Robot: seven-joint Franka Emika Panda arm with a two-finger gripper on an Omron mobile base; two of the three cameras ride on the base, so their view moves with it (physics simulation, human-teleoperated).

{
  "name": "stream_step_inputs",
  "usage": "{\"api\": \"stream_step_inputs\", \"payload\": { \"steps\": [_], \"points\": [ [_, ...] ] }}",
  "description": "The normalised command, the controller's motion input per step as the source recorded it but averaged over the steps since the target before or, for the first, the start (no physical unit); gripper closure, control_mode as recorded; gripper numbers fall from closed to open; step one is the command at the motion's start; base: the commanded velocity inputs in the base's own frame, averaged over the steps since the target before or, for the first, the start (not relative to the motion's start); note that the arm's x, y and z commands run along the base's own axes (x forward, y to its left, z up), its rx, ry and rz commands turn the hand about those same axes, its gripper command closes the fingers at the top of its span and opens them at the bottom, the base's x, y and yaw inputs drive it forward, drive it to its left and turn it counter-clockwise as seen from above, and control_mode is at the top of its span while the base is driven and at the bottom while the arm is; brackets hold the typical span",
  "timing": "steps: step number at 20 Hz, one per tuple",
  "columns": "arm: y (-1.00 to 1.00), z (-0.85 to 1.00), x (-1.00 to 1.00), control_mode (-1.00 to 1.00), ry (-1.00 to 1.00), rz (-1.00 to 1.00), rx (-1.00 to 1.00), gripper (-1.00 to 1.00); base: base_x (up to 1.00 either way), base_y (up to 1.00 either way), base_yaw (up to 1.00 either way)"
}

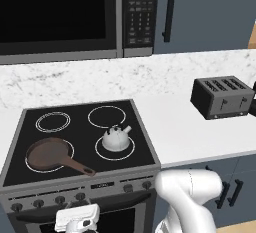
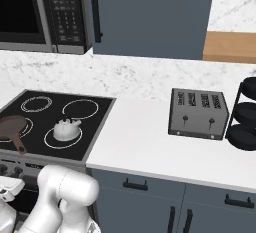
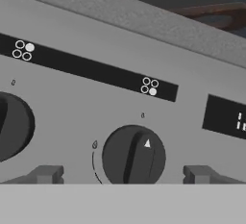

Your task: Pick the kettle from the counter and place it on a stove burner. Then turn the burner on.

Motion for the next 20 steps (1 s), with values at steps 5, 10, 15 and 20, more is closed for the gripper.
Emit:
{"api": "stream_step_inputs", "payload": {
  "steps": [5, 10, 15, 20],
  "points": [
    [0.02, -0.05, 0.00, -1.00, -0.04, 0.05, -0.01, -1.00, 0.00, 0.00, 0.00],
    [-0.01, 0.36, 0.00, -1.00, -0.14, 0.00, 0.03, -1.00, 0.00, 0.00, 0.00],
    [-0.02, 0.21, 0.00, -1.00, -0.08, 0.00, 0.03, -1.00, 0.00, 0.00, 0.00],
    [-0.05, -0.17, 0.00, -1.00, 0.00, 0.00, -0.04, -1.00, 0.00, 0.00, 0.00]
  ]
}}
